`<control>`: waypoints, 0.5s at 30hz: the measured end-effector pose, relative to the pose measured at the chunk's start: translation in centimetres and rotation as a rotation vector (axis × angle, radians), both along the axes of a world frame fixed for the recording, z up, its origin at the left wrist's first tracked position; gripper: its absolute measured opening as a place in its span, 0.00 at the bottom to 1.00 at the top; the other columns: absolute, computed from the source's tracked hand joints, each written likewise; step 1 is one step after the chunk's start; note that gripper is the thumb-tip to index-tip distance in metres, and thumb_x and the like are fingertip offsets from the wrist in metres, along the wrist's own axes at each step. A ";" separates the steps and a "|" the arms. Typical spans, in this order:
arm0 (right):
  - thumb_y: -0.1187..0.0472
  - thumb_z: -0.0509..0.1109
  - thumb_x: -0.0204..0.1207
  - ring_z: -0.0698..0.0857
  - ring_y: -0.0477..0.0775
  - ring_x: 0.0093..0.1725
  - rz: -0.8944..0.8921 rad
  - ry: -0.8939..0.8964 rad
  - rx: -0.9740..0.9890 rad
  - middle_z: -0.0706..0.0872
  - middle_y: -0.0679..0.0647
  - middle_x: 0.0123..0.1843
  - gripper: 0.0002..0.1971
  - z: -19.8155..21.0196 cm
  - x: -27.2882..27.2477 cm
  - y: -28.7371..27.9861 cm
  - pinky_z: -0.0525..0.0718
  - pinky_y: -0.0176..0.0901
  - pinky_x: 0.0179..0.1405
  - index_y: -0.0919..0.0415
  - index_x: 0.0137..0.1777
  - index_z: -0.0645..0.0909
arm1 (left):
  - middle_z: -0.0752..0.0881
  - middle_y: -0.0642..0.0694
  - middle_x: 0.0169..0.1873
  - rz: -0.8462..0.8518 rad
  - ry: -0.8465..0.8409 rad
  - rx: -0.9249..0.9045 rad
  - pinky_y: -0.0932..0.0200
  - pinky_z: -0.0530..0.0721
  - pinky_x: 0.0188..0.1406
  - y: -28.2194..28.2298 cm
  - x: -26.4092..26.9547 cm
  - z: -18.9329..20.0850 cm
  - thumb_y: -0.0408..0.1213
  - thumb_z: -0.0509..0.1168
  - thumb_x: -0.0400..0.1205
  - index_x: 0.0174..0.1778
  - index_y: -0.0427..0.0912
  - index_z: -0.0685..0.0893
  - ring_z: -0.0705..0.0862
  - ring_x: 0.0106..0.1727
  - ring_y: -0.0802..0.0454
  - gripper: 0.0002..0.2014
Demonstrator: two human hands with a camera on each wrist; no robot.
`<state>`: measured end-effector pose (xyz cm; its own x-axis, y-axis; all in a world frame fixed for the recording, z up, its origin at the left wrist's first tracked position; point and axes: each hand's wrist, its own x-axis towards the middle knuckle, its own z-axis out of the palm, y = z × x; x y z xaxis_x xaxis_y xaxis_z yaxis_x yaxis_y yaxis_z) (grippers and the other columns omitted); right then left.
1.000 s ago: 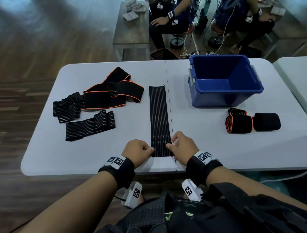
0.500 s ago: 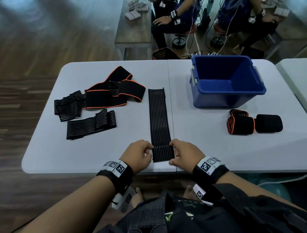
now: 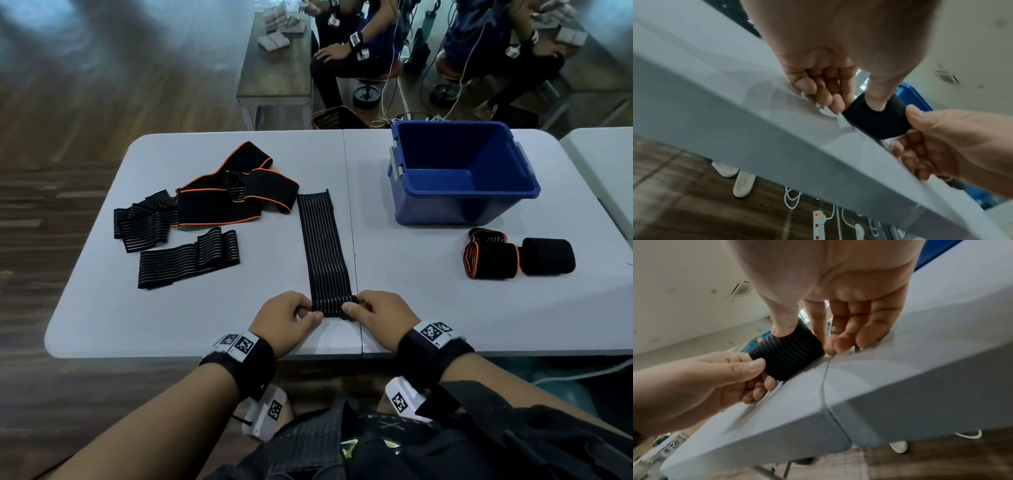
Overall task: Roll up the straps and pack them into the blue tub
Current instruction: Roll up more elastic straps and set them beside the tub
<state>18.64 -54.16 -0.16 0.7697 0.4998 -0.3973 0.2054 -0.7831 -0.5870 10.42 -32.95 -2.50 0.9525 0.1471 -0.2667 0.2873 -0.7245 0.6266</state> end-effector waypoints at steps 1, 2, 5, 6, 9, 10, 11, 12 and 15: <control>0.38 0.61 0.83 0.81 0.51 0.38 -0.020 0.007 -0.012 0.83 0.50 0.36 0.22 0.2 0.0 0.2 0.78 0.48 0.41 0.54 0.38 0.80 | 0.84 0.56 0.35 0.005 0.016 0.012 0.58 0.75 0.39 -0.2 0.1 0.2 0.54 0.69 0.82 0.41 0.53 0.83 0.80 0.38 0.58 0.10; 0.37 0.60 0.84 0.79 0.52 0.35 -0.029 0.014 -0.037 0.80 0.50 0.33 0.25 0.3 0.0 0.3 0.76 0.48 0.39 0.54 0.33 0.76 | 0.83 0.55 0.33 0.006 0.031 0.026 0.58 0.74 0.38 -0.4 0.2 0.3 0.54 0.67 0.83 0.39 0.53 0.82 0.80 0.38 0.58 0.12; 0.36 0.58 0.84 0.78 0.54 0.33 -0.026 0.031 -0.126 0.78 0.53 0.29 0.30 0.3 0.2 0.6 0.74 0.48 0.36 0.57 0.28 0.72 | 0.84 0.53 0.32 0.010 0.061 0.058 0.56 0.74 0.38 -1.1 0.2 0.2 0.54 0.64 0.86 0.34 0.51 0.81 0.82 0.38 0.53 0.16; 0.36 0.58 0.84 0.78 0.55 0.33 -0.031 0.036 -0.143 0.78 0.54 0.29 0.30 0.2 0.2 0.6 0.74 0.48 0.36 0.58 0.27 0.72 | 0.83 0.53 0.32 0.009 0.069 0.069 0.56 0.74 0.38 -1.3 0.1 0.1 0.54 0.63 0.86 0.34 0.50 0.80 0.82 0.38 0.53 0.17; 0.36 0.60 0.83 0.84 0.58 0.36 -0.071 0.039 -0.160 0.84 0.58 0.32 0.29 0.0 -0.1 0.5 0.81 0.50 0.42 0.59 0.30 0.75 | 0.84 0.52 0.31 0.007 0.076 0.068 0.56 0.76 0.37 -1.7 -0.1 0.1 0.55 0.64 0.85 0.32 0.50 0.79 0.82 0.37 0.53 0.18; 0.36 0.62 0.82 0.86 0.59 0.38 -0.102 0.034 -0.148 0.87 0.59 0.34 0.27 -0.2 -0.2 0.4 0.83 0.51 0.44 0.59 0.33 0.76 | 0.85 0.51 0.31 0.006 0.077 0.058 0.55 0.78 0.38 -1.8 -0.1 0.2 0.55 0.64 0.85 0.31 0.50 0.79 0.82 0.37 0.53 0.18; 0.37 0.65 0.81 0.87 0.59 0.39 -0.147 0.038 -0.117 0.88 0.58 0.37 0.24 -0.3 -0.4 0.3 0.85 0.52 0.45 0.58 0.37 0.76 | 0.85 0.50 0.32 0.005 0.078 0.052 0.55 0.80 0.40 -1.9 -0.2 0.3 0.55 0.65 0.84 0.32 0.50 0.79 0.83 0.37 0.53 0.18; 0.39 0.68 0.79 0.87 0.57 0.40 -0.193 0.049 -0.084 0.87 0.55 0.40 0.20 -0.4 -0.5 0.3 0.86 0.51 0.45 0.57 0.42 0.77 | 0.86 0.50 0.33 0.007 0.079 0.053 0.54 0.81 0.41 -1.9 -0.2 0.4 0.55 0.66 0.84 0.32 0.49 0.80 0.83 0.38 0.53 0.17; 0.45 0.72 0.79 0.85 0.52 0.46 -0.216 0.055 -0.050 0.83 0.49 0.46 0.15 -0.2 -1.0 0.2 0.83 0.48 0.48 0.54 0.53 0.74 | 0.85 0.53 0.37 0.041 0.013 0.044 0.58 0.80 0.42 -1.9 -0.7 0.4 0.53 0.71 0.81 0.41 0.50 0.81 0.83 0.40 0.55 0.11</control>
<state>17.61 -53.97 -0.33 0.8331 0.3045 -0.4617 -0.0011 -0.8339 -0.5520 9.76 -34.84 -2.09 0.9419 0.1974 -0.2718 0.3252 -0.7388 0.5903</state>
